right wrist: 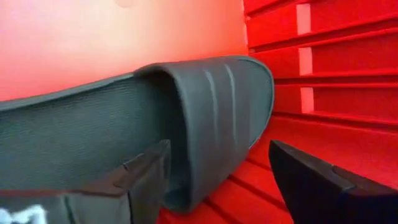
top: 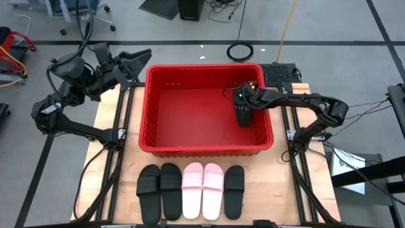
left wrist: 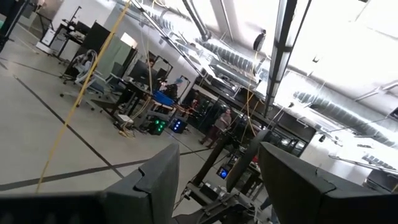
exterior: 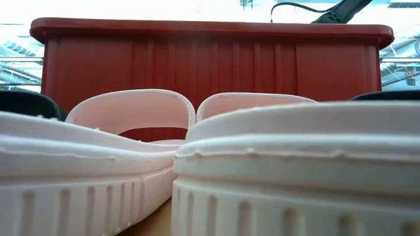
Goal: Pick and place slides into bin
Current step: Put the black slide into the red container
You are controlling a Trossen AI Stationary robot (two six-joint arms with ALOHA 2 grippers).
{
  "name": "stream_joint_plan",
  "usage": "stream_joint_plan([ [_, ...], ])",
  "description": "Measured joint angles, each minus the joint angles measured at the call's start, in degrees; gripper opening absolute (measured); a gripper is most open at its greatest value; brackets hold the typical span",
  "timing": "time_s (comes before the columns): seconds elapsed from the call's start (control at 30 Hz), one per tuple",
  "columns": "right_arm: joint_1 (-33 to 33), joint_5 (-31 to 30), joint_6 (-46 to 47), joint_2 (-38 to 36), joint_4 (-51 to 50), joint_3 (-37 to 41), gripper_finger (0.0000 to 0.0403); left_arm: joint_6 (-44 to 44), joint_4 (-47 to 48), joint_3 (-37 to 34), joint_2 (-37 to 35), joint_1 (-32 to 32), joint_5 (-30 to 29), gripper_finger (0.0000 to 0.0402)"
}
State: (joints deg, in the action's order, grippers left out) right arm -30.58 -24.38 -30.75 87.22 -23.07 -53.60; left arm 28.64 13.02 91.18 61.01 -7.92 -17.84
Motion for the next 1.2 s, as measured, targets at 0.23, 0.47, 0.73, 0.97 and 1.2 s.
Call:
stream_joint_plan([
  [0.23,3.2,-2.1,0.0,-4.2,-1.1,0.0,0.0267,-0.3,0.2,0.0,-0.6,0.0,0.0,0.0214],
  [0.47,7.2,-6.6,1.1,-11.7,-2.6,0.0,0.0264,-1.3,0.2,0.0,-0.8,0.0,0.0,0.0214],
  [0.73,12.8,-14.3,5.8,-19.4,-2.8,-6.3,0.0263,-2.0,0.4,0.0,-0.9,0.0,0.0,0.0214],
  [0.97,17.0,-16.8,11.4,-20.3,0.1,-19.0,0.0263,-2.9,0.4,0.0,-0.9,0.0,1.7,0.0214],
  [1.2,21.3,-13.9,17.4,-20.5,14.6,-28.6,0.0259,-3.0,0.4,0.0,-0.8,0.0,4.7,0.0214],
])
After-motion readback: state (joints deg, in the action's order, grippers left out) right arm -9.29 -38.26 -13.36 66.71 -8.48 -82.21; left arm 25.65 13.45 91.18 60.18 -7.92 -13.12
